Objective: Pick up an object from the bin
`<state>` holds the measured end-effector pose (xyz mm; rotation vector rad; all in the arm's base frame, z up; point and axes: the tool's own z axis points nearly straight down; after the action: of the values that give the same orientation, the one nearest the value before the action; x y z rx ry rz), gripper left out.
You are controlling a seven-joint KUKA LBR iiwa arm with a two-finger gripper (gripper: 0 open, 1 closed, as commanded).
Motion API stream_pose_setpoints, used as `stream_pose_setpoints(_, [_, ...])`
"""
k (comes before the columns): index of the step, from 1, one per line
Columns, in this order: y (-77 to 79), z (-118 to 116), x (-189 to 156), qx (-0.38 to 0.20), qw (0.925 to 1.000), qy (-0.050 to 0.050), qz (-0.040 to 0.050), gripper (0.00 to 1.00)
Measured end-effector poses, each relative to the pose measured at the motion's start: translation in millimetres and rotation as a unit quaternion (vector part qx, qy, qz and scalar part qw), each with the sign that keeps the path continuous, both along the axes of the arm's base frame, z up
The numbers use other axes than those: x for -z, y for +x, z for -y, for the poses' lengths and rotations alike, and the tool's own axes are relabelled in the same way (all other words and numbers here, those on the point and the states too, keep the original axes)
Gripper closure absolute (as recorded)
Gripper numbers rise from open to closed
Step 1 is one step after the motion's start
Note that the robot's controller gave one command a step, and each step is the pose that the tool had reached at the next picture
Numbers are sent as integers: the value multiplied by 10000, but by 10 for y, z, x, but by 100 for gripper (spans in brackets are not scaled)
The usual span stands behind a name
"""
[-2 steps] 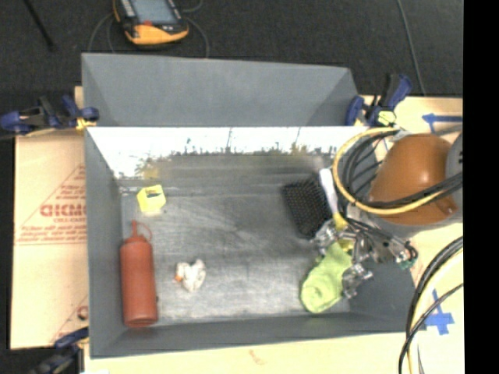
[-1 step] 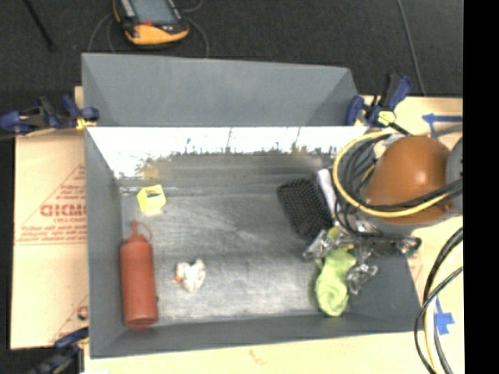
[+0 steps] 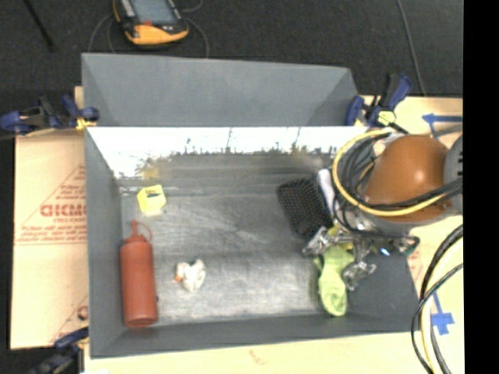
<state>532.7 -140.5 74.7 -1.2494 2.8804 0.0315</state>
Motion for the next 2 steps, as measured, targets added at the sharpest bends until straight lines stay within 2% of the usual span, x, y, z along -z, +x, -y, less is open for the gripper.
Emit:
stream_pose_setpoints(1, [-43,-36,-56,-152,9998,-82,53,100])
stream_pose_setpoints(2, [-44,-35,-56,-154,9998,-83,53,100])
